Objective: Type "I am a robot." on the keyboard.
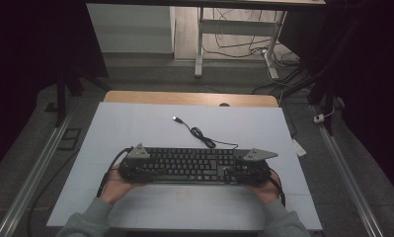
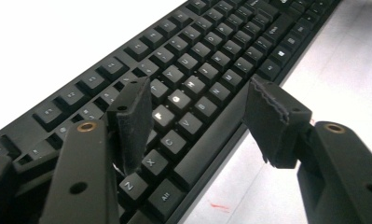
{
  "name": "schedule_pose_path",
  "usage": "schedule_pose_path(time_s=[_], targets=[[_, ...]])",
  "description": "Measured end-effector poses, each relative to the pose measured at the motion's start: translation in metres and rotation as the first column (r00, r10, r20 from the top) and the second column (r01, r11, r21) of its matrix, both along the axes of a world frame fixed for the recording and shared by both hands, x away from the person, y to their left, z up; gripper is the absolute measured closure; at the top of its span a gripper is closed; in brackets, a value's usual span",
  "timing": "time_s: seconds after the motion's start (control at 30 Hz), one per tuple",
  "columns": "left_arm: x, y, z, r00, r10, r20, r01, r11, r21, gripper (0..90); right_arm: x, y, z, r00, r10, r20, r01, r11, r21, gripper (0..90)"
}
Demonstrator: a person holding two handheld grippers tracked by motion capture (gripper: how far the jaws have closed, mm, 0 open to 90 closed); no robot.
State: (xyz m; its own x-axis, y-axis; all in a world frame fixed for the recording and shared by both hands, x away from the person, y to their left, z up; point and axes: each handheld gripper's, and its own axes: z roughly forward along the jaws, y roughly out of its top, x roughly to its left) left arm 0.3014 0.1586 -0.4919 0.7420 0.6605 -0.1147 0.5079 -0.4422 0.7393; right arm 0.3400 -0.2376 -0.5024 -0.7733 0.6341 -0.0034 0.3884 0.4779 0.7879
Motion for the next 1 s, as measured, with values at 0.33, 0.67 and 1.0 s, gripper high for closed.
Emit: schedule_pose_path(time_s=[0.33,0.67,1.0], targets=[[-0.001,-0.012,-0.008,0.9985,-0.051,-0.020,0.051,0.9981,0.035,48.3,0.000,0.000,0.000,1.0000,0.002,0.001,-0.002,1.0000,-0.003,43.9],[-0.002,-0.018,-0.014,0.9975,-0.067,-0.020,0.068,0.9958,0.061,72.5,0.000,0.000,0.000,1.0000,0.002,0.002,-0.002,1.0000,-0.007,43.9],[0.000,-0.022,-0.022,0.9970,-0.067,-0.039,0.070,0.9930,0.094,88.8,0.000,0.001,-0.001,1.0000,0.004,0.003,-0.004,1.0000,-0.009,43.9]])
